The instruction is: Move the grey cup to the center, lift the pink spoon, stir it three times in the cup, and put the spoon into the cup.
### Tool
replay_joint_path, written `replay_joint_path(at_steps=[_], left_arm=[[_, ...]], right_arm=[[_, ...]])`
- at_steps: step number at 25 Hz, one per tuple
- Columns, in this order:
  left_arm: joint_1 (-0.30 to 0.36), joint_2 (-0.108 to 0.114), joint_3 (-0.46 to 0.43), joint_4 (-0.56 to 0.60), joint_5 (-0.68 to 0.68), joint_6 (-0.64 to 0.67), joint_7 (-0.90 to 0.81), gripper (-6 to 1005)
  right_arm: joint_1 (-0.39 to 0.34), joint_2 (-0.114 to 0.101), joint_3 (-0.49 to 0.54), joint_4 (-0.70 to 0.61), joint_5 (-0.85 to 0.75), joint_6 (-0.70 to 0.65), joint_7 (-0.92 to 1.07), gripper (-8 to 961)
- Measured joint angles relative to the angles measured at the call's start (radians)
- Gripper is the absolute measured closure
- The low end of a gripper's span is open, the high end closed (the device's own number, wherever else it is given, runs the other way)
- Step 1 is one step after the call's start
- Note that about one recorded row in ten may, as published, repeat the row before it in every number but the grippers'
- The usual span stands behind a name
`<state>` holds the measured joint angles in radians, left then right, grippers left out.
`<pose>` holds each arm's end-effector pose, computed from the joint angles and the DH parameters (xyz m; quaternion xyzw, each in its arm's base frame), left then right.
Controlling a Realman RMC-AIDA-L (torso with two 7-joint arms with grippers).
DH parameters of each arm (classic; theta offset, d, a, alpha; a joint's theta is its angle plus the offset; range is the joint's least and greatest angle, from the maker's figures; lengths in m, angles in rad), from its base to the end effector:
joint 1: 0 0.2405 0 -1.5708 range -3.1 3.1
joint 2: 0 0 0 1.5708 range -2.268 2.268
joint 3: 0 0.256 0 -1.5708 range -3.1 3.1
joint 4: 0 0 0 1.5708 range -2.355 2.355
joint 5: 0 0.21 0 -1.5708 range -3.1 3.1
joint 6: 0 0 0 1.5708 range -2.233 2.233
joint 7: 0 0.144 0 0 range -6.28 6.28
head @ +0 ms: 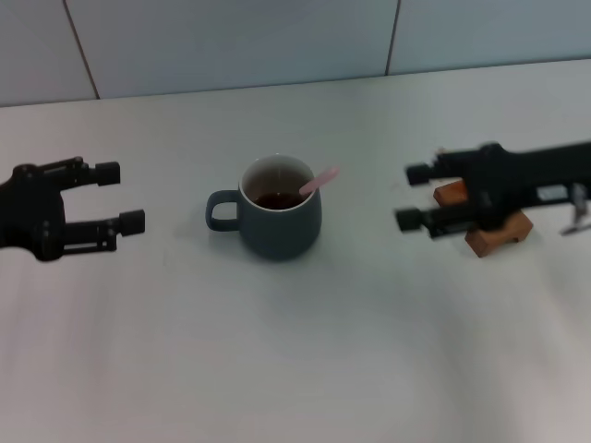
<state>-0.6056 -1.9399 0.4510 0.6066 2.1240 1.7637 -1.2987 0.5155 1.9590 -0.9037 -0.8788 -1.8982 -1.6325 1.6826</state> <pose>-0.2673 0.3395 0.0660 -0.9456 -0.1545 -0.2547 0.1308 0.2384 0.3451 0.0544 -0.9530 0.2169 0.1891 0.0952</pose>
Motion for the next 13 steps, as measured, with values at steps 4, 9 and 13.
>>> replay_joint_path(at_steps=[4, 9, 13], left_arm=[[-0.038, 0.032, 0.034, -0.001, 0.018, -0.019, -0.078, 170], [-0.056, 0.06, 0.048, -0.006, 0.036, -0.021, -0.144, 170], [-0.055, 0.062, 0.067, -0.007, 0.036, -0.02, -0.159, 170]], right_arm=[[-0.024, -0.028, 0.014, 0.032, -0.021, -0.011, -0.065, 142], [-0.016, -0.041, 0.069, 0.097, -0.024, -0.003, -0.149, 139], [0.007, -0.045, 0.081, 0.123, -0.03, 0.006, -0.172, 139]])
